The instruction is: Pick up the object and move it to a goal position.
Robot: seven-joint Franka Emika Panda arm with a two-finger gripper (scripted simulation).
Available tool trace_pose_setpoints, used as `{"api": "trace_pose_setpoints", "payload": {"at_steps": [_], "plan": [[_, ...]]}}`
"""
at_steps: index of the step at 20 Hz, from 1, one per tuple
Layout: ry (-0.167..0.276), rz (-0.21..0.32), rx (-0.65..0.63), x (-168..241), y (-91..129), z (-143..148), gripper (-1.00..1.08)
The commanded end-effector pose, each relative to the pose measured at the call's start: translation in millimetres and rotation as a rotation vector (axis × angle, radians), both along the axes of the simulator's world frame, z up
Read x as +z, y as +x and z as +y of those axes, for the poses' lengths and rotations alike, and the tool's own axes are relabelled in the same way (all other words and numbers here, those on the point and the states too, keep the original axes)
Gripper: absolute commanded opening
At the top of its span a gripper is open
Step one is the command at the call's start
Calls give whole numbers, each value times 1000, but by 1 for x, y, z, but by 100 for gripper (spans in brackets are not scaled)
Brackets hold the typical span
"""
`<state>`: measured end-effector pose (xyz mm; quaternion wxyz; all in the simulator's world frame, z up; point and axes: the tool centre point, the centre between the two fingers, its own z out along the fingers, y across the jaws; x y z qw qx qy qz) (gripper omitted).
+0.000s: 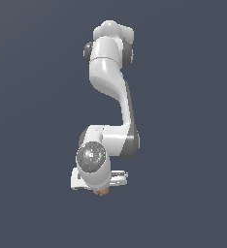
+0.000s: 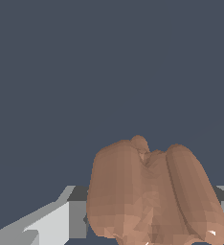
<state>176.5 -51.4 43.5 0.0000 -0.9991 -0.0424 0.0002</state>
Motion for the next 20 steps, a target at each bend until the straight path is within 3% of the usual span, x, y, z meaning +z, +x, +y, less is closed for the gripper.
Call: {"api": "trace_pose_setpoints", "payload": {"at_steps": [1,10,20], "plan": [[0,0,0,1,-2,-1,-100],[0,0,0,7,-15,-5,-100],[0,0,0,21,-44,-16,-100]]}}
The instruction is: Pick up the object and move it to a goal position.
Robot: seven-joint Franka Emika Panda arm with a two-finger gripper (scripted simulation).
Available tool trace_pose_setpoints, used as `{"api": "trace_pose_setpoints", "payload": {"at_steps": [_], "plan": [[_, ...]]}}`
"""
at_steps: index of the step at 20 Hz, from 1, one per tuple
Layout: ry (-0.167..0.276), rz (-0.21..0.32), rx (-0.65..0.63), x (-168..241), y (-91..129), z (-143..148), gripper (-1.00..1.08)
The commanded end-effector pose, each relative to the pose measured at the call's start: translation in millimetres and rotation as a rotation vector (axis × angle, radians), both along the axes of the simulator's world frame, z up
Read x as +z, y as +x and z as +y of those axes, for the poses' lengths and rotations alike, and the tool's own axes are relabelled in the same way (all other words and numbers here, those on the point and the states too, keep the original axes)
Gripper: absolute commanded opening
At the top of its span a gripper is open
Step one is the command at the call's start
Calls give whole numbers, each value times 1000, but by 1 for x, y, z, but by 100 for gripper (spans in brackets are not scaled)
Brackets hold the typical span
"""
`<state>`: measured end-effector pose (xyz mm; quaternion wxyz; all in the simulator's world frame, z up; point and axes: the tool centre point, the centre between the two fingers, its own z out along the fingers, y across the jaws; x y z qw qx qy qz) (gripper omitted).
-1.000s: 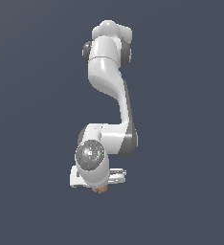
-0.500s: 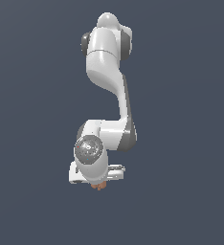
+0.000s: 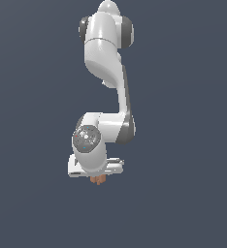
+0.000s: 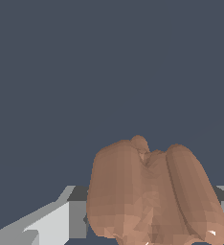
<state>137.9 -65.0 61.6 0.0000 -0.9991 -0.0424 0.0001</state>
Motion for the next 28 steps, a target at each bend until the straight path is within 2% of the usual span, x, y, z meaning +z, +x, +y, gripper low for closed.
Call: {"api": "trace_pose_setpoints", "payload": {"at_steps": [1,15,28], "plan": [[0,0,0,4,-9,-3,-100],[0,0,0,33,-70,-26,-100],[0,0,0,72,-149,-56,-100]]}}
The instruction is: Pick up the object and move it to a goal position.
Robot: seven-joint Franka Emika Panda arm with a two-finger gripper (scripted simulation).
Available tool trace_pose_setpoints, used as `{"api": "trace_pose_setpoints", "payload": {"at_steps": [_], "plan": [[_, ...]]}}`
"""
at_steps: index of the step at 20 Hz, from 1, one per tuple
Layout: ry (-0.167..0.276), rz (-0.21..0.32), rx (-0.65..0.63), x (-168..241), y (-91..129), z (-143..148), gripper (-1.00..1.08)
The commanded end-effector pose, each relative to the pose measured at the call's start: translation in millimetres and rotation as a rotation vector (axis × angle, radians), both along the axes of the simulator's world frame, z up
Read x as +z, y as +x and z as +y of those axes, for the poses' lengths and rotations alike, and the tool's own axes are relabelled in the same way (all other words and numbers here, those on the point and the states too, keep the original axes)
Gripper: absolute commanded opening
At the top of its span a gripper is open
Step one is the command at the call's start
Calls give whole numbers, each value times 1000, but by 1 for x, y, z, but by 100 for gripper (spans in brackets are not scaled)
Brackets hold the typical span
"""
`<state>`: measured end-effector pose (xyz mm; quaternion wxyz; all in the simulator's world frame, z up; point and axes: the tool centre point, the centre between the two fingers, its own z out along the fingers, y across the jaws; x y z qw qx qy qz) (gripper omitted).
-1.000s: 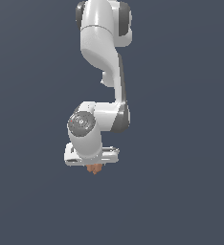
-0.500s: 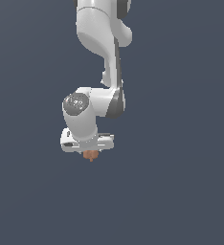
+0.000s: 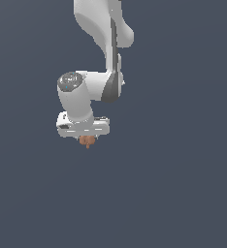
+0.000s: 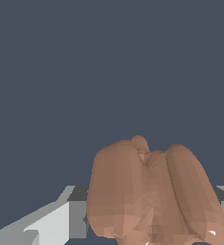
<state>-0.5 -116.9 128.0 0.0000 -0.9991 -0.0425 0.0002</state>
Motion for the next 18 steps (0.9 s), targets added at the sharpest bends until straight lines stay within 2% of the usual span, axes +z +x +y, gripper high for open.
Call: {"api": "trace_pose_setpoints", "payload": {"at_steps": [1,10,18], "plan": [[0,0,0,9,-17,-7,-100],[0,0,-1,38,-76,-30,-100],[0,0,-1,54,-106,-43,-100]]}}
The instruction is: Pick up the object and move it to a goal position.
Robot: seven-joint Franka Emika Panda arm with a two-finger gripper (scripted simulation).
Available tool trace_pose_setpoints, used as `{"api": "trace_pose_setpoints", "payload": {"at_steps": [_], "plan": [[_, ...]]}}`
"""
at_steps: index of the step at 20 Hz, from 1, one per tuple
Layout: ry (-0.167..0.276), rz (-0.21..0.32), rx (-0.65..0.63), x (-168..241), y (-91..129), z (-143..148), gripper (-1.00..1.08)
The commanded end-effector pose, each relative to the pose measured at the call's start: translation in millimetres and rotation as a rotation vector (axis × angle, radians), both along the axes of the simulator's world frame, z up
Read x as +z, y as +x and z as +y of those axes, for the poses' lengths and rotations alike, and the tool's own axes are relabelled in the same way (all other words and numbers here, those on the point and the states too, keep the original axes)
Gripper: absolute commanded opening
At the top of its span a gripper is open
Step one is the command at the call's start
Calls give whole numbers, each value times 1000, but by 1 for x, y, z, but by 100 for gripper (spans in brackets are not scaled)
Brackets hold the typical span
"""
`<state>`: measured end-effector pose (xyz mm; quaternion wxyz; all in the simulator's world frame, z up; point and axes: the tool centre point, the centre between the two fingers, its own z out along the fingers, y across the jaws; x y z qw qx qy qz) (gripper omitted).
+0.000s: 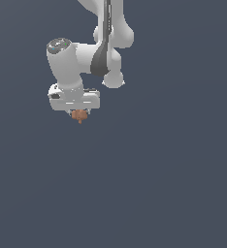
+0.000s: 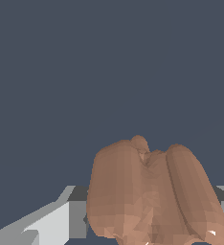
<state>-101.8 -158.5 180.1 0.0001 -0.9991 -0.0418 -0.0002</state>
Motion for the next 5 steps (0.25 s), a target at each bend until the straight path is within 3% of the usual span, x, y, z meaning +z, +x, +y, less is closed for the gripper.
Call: {"api": "trace_pose_setpoints", "payload": {"at_steps": [1,5], "plan": [[0,0,1,3,-6,-3,-100],[0,0,1,5,-10,-4,-100]]}}
